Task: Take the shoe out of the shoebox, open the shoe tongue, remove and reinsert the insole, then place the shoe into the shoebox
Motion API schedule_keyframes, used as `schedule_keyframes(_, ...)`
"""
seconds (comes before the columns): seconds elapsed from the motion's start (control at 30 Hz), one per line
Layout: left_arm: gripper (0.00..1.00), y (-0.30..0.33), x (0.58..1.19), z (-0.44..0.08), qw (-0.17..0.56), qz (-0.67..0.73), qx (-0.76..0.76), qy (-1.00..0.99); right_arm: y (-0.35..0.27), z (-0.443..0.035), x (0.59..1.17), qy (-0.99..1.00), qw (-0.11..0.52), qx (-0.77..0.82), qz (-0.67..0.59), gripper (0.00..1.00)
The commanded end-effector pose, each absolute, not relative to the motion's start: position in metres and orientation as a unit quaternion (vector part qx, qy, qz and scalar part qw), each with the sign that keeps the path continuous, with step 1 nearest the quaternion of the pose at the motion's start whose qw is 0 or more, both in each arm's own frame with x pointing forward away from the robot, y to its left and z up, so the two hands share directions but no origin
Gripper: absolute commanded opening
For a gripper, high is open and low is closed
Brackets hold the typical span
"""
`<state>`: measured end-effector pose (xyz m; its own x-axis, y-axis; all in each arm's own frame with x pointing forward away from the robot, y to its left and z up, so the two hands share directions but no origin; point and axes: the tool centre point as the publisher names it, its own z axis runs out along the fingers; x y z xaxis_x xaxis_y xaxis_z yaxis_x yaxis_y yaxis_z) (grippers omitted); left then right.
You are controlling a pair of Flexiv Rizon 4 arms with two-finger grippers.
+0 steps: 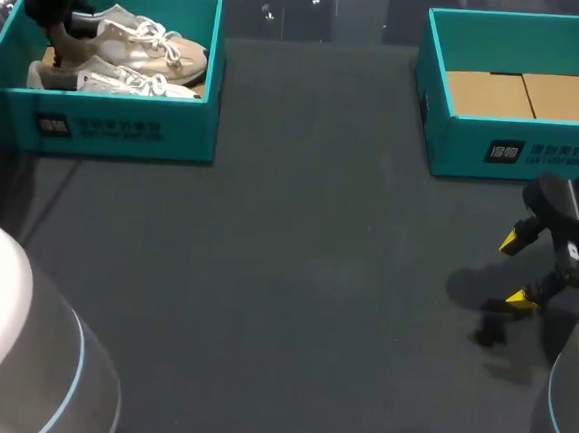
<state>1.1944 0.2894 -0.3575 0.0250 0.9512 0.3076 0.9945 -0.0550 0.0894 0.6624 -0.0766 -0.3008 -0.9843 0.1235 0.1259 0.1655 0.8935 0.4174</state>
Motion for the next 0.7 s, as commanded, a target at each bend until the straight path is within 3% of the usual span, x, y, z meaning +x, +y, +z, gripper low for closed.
schedule_keyframes(0.03,0.21,0.289,1.201,-0.364,0.078,-0.14,-0.712,-0.683,-0.076,-0.301,0.661,-0.972,0.047,-0.075,-0.217,1.0)
schedule_keyframes(0.07,0.3,0.289,1.201,-0.365,0.079,-0.139,-0.712,-0.684,-0.076,-0.301,0.661,-0.972,0.047,-0.075,-0.217,1.0)
schedule_keyframes(0.2,0.32,0.289,1.201,-0.366,0.079,-0.136,-0.713,-0.684,-0.076,-0.301,0.661,-0.972,0.047,-0.075,-0.217,1.0)
schedule_keyframes(0.4,0.47,0.288,1.202,-0.356,0.068,-0.123,-0.713,-0.687,-0.076,-0.301,0.661,-0.972,0.047,-0.075,-0.217,1.0)
schedule_keyframes(0.57,0.79,0.283,1.198,-0.338,0.048,-0.111,-0.717,-0.687,-0.076,-0.301,0.661,-0.972,0.047,-0.075,-0.217,1.0)
schedule_keyframes(0.7,0.9,0.275,1.189,-0.318,0.034,-0.103,-0.722,-0.683,-0.076,-0.301,0.661,-0.972,0.047,-0.075,-0.217,1.0)
